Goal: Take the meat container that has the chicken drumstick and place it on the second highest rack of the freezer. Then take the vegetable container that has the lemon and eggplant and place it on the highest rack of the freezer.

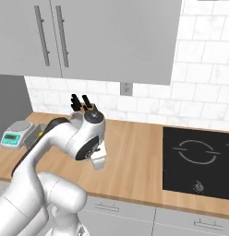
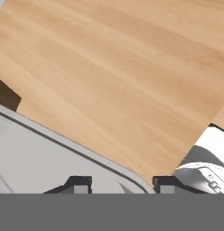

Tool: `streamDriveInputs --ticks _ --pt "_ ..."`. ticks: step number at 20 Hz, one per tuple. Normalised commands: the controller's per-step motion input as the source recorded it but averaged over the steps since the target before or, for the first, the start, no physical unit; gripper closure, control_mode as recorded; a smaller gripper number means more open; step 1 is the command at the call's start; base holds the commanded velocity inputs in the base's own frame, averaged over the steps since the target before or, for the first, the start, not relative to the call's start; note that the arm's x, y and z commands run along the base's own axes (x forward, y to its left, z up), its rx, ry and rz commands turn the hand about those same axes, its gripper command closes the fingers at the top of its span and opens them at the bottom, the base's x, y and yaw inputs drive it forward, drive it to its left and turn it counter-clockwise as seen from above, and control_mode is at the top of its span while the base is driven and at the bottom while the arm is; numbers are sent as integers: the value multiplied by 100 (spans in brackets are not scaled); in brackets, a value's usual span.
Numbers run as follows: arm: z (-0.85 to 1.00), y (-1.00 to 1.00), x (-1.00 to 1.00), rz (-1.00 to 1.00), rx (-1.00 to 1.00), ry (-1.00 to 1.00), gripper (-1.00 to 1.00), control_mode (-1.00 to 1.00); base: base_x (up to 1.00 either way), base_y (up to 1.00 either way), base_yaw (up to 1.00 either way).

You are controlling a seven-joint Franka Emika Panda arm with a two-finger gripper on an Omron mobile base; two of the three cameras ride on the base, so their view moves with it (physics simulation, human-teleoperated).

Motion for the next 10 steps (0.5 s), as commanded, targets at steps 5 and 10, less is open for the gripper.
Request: streamDriveInputs --ticks 5,10 --pt "76 44 -22 1 -12 -3 100 -100 0 0 0" --pt "69 21 -24 0 -12 0 100 -100 0 0 0"
